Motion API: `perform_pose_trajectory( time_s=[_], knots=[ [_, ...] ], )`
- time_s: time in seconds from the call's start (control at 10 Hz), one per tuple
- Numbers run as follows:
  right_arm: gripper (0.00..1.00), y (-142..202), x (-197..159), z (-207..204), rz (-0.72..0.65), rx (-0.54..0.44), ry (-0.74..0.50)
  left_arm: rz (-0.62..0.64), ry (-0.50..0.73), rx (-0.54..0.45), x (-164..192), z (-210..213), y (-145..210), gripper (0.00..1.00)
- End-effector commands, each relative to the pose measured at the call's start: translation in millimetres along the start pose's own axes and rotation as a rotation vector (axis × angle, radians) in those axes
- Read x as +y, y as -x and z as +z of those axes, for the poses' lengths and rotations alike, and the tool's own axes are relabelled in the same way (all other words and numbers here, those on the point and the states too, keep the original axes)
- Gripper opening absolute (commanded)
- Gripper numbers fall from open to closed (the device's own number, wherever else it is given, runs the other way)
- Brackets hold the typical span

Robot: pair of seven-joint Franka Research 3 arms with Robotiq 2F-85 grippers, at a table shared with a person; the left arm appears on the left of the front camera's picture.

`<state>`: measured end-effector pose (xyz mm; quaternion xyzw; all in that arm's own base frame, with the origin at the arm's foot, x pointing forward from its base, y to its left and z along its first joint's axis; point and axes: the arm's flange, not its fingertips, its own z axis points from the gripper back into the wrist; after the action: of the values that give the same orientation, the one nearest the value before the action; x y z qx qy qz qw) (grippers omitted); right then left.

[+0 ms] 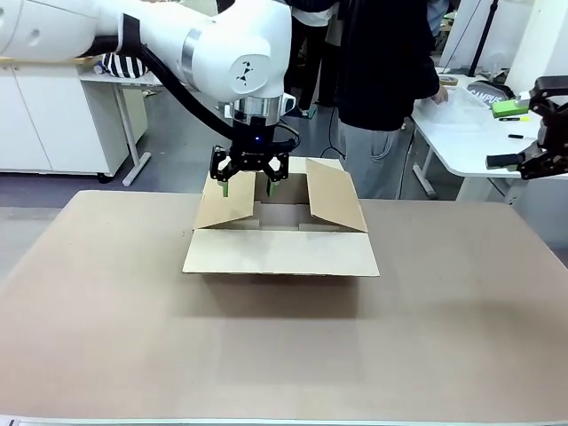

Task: Pack the gift set into the box.
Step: Place both hands on the side flaps of the Package Box and spread them outward.

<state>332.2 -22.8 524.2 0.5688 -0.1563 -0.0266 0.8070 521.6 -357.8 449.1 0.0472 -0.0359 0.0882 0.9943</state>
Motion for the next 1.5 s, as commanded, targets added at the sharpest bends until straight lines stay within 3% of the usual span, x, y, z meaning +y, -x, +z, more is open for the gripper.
perform_pose_trajectory(
  time_s=[0.0, 0.3, 0.5, 0.8, 1.4],
  knots=[
    [1.00, -2.5, 0.8, -1.2, 0.027, -0.002, -0.017, -0.022, -0.040, -0.017, -8.7, 6.6, -9.8, 1.00],
    [1.00, -2.5, 0.8, -1.2, 0.027, -0.002, -0.017, -0.095, -0.126, -0.046, -19.8, -3.0, -11.9, 1.00],
    [1.00, -2.5, 0.8, -1.2, 0.027, -0.002, -0.017, -0.133, -0.197, -0.012, -23.6, -19.3, -16.7, 1.00],
    [1.00, -2.5, 0.8, -1.2, 0.027, -0.002, -0.017, -0.127, -0.301, -0.033, -16.6, -26.3, -16.1, 1.00],
    [1.00, -2.5, 0.8, -1.2, 0.027, -0.002, -0.017, -0.070, -0.332, -0.091, 18.1, -6.5, -11.0, 1.00]
  ],
)
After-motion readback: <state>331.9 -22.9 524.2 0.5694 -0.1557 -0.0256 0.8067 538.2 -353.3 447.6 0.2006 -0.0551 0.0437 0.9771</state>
